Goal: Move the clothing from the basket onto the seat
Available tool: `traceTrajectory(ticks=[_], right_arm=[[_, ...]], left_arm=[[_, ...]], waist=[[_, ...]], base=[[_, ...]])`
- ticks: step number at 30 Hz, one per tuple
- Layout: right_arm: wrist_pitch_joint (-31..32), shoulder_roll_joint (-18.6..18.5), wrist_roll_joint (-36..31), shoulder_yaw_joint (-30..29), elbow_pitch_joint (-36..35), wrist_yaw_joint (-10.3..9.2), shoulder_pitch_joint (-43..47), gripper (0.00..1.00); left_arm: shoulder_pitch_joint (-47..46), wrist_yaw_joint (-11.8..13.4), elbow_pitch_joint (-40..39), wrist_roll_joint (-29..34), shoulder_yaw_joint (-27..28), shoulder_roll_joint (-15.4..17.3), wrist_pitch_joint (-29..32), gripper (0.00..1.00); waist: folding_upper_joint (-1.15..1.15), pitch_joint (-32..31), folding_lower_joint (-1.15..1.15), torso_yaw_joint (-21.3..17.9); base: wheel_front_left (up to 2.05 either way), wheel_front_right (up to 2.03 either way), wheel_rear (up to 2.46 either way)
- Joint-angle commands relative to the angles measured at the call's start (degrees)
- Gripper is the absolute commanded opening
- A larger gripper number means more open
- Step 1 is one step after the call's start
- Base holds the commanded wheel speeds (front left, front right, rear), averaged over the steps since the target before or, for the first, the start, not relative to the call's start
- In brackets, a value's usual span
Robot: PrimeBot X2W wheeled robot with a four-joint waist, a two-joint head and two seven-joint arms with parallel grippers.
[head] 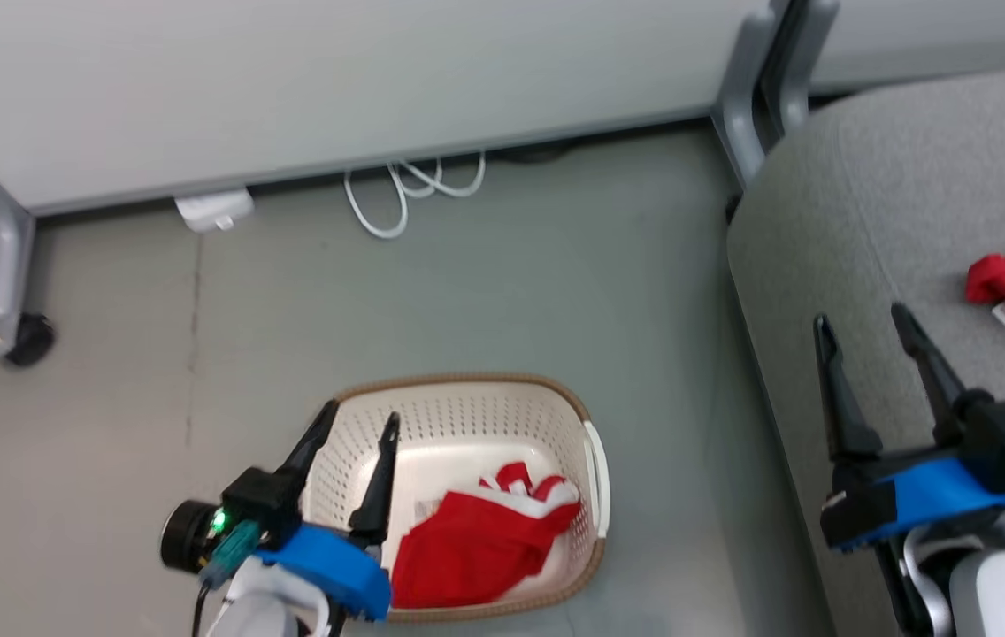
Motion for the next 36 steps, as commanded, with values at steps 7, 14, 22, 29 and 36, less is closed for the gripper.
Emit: traceTrajectory(ticks=[7,14,22,29,36], right_arm=[[-2.5,-1.3,1.6,2.5,0.9,-0.07,-9.5,1.0],[-5.4,0.0,2.6,4.7,3.4,-0.07,-14.0,1.0],[-8.7,1.3,4.1,7.5,6.4,-0.07,-17.1,1.0],[-11.4,2.0,5.3,10.2,8.5,-0.07,-19.9,1.0],[-13.0,2.2,6.3,12.3,10.5,-0.07,-21.6,1.0]], left_arm=[[-11.8,-0.8,11.4,2.6,-7.4,0.2,-0.2,1.0],[-21.3,-1.1,24.6,4.5,-15.4,0.2,0.5,1.0],[-28.8,-1.2,34.2,3.1,-22.3,1.5,1.9,1.0],[-33.6,-1.2,40.6,1.7,-23.0,2.8,2.4,1.0],[-36.1,0.4,45.5,1.5,-23.2,3.7,5.2,1.0]], waist=[[0.0,16.6,-0.01,-7.6],[0.0,24.5,-0.01,-12.7],[0.0,30.6,-0.01,-17.1],[0.0,35.0,-0.01,-19.6],[0.0,37.1,-0.01,-20.9]], base=[[0.0,0.0,0.0],[0.0,0.0,0.0],[0.0,0.0,0.0],[0.0,0.0,0.0],[0.0,0.0,0.0]])
